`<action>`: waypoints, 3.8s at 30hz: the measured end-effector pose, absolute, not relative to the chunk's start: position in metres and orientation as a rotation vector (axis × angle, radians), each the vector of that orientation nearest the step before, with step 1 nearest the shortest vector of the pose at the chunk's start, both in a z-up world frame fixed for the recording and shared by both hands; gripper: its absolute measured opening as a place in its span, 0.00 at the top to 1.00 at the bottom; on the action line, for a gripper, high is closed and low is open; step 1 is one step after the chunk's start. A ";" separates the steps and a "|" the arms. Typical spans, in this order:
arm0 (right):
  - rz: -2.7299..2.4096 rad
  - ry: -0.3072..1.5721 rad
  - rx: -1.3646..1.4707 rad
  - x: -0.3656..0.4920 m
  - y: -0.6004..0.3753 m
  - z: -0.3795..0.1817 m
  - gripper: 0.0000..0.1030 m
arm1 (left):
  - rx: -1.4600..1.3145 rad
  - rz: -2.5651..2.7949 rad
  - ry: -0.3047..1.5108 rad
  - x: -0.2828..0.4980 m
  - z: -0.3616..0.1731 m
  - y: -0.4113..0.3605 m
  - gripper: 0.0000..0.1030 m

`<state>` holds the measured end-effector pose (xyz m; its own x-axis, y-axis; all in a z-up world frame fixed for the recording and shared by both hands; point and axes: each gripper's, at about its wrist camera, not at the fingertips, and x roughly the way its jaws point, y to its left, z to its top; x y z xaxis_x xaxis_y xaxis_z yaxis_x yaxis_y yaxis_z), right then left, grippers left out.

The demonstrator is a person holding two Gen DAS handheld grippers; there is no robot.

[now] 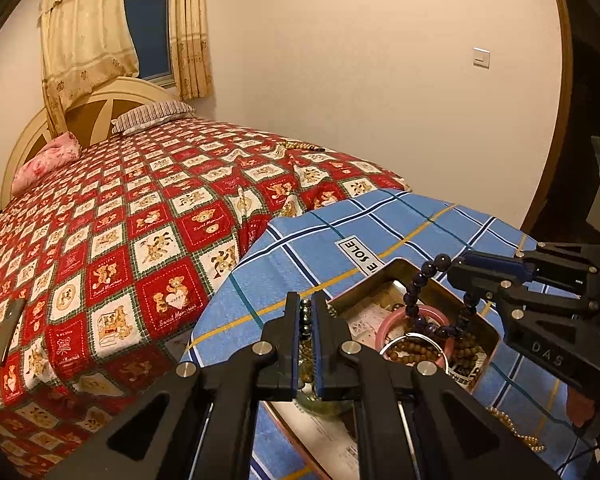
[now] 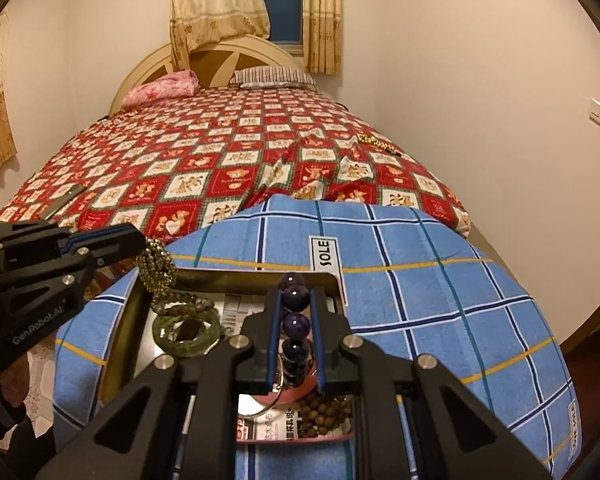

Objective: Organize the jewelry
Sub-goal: 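Lower the purple bracelet and gold chain into the tin and open both tools, then lift both open tools out of the tin, then grasp the pearl necklace with the right tool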

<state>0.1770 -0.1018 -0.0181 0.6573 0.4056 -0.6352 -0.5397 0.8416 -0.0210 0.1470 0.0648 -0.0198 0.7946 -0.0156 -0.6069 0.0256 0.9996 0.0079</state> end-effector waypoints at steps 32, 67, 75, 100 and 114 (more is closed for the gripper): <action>0.430 0.710 -0.317 0.192 -0.105 -0.048 0.68 | 0.034 0.031 0.708 0.154 -0.047 0.065 0.38; 0.394 0.719 -0.294 0.153 -0.132 -0.055 0.45 | 0.014 0.055 0.766 0.122 -0.053 0.053 0.38; 0.381 0.744 -0.280 0.131 -0.149 -0.064 0.41 | 0.010 0.048 0.774 0.107 -0.057 0.044 0.38; 0.394 0.806 -0.255 0.057 -0.183 -0.087 0.41 | 0.064 0.049 0.777 0.050 -0.073 0.015 0.38; 0.461 0.859 -0.271 0.045 -0.175 -0.105 0.72 | 0.088 0.002 0.772 0.037 -0.079 -0.007 0.38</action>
<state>0.0452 -0.1750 -0.1045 0.5637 0.2798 -0.7771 -0.4931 0.8688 -0.0449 0.0374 -0.0073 -0.0791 0.7164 0.0340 -0.6968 0.0310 0.9963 0.0805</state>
